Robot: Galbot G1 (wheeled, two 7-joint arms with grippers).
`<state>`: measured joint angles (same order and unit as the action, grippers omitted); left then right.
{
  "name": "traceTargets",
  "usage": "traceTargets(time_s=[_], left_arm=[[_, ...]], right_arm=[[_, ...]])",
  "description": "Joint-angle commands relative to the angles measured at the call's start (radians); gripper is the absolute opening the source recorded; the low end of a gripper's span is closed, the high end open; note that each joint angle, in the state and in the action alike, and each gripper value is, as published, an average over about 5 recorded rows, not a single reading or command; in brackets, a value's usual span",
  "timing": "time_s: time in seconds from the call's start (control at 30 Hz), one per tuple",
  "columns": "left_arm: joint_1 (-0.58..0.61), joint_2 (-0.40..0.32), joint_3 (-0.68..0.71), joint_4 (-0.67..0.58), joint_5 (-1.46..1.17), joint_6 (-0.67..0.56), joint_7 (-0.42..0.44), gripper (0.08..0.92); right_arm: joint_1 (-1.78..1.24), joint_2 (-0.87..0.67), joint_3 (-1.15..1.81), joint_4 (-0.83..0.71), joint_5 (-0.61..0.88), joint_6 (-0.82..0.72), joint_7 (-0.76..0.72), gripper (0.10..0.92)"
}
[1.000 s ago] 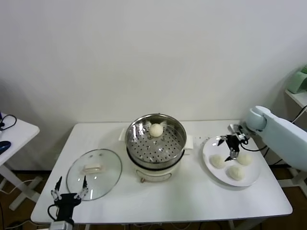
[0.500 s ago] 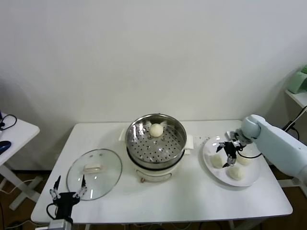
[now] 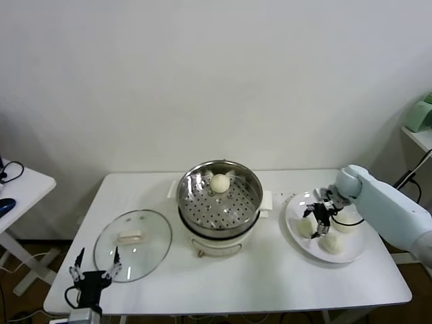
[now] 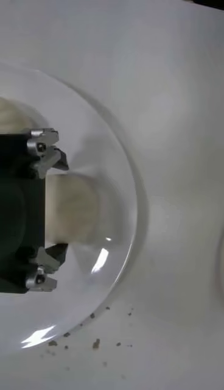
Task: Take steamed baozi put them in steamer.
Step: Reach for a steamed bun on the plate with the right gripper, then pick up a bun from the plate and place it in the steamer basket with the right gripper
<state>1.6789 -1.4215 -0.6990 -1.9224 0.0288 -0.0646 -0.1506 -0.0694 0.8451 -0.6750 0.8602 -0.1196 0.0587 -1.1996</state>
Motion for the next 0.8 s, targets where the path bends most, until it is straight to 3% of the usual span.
traceTargets(time_s=[0.03, 0.4, 0.8], left_arm=[[0.001, 0.000, 0.001, 0.001, 0.001, -0.001, -0.001, 0.823], [-0.001, 0.000, 0.001, -0.001, 0.002, -0.001, -0.001, 0.823], [0.003, 0.002, 0.006, -0.016, 0.005, 0.002, -0.001, 0.823]], right_arm=[[-0.005, 0.006, 0.005, -0.010, -0.007, 0.000, 0.001, 0.725], [0.039, -0.005, -0.017, 0.006, 0.072, -0.011, 0.013, 0.671], [0.481, -0.025, -0.372, 0.013, 0.538, -0.129, 0.022, 0.678]])
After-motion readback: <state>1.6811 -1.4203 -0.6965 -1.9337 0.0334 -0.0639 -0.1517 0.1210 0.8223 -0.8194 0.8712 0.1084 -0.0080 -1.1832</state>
